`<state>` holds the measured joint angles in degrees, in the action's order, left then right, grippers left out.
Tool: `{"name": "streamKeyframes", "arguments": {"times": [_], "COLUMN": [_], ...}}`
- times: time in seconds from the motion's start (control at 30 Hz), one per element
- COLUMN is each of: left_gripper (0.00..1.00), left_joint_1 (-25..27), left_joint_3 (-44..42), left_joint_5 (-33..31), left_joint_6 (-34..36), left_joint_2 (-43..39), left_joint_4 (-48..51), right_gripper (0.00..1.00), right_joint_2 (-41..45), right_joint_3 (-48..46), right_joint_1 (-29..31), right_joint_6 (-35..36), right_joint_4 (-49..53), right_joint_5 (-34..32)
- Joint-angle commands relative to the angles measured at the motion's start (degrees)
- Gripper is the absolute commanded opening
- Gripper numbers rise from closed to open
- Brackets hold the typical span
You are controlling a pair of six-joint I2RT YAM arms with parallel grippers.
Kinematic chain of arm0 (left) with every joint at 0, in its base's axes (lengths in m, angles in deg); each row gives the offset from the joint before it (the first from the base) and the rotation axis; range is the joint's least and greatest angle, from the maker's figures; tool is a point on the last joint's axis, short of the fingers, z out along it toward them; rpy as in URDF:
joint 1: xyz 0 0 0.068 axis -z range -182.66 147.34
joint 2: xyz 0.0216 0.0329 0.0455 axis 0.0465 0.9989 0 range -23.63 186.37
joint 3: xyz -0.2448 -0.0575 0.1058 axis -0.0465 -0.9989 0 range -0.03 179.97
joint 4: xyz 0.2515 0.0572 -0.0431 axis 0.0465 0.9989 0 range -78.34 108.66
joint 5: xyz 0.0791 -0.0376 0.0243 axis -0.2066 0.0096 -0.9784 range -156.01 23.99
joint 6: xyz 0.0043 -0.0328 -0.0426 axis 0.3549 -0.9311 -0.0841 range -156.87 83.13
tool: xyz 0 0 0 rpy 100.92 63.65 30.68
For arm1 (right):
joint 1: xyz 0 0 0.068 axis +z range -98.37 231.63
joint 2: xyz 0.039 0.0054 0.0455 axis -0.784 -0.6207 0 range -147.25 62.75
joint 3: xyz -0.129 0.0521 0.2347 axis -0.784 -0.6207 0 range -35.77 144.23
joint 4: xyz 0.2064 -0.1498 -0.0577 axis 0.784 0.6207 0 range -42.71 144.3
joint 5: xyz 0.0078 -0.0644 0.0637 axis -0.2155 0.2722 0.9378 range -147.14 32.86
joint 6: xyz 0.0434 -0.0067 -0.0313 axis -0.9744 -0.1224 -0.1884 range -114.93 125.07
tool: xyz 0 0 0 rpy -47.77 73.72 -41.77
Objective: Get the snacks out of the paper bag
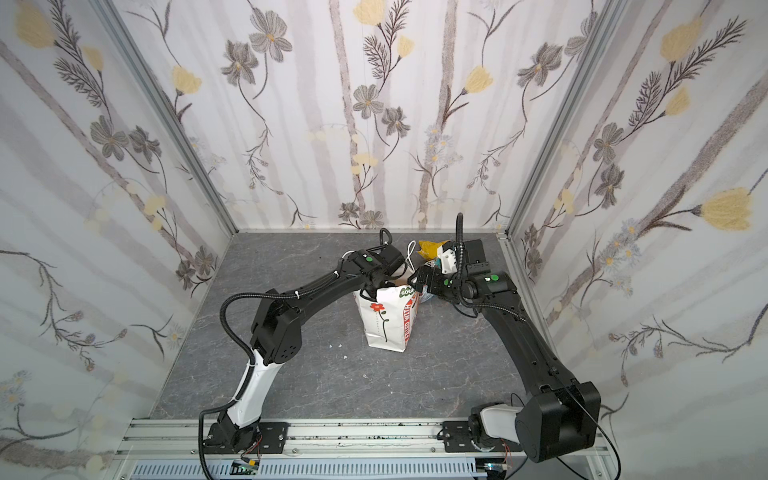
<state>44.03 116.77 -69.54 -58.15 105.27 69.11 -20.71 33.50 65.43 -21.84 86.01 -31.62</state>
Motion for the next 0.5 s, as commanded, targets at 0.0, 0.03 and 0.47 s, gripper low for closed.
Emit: {"name": "streamKeyframes", "arguments": {"times": [0.0, 0.03, 0.47], "left_gripper": [0.44, 0.37, 0.00], "left_joint_1": [-0.2, -0.1, -0.8], "left_joint_3": [-2.5, -2.6, 0.7], "left_joint_5": [4.0, 4.2, 6.6], "left_joint_6": [-1.6, -1.7, -0.2], "left_joint_2": [-0.5, -0.6, -4.8], "left_joint_4": [-0.2, -0.3, 0.4], "right_gripper": [0.99, 0.99, 0.99], "right_joint_2": [-0.3, -0.3, -0.7], "right_joint_3": [-0.2, -0.2, -0.3], "right_joint_1": [0.1, 0.0, 0.1], "right_joint_6": [0.8, 0.8, 0.7], "right_joint_4": [-1.0, -0.9, -0.9], "right_joint_5": [-0.3, -0.4, -0.6]}}
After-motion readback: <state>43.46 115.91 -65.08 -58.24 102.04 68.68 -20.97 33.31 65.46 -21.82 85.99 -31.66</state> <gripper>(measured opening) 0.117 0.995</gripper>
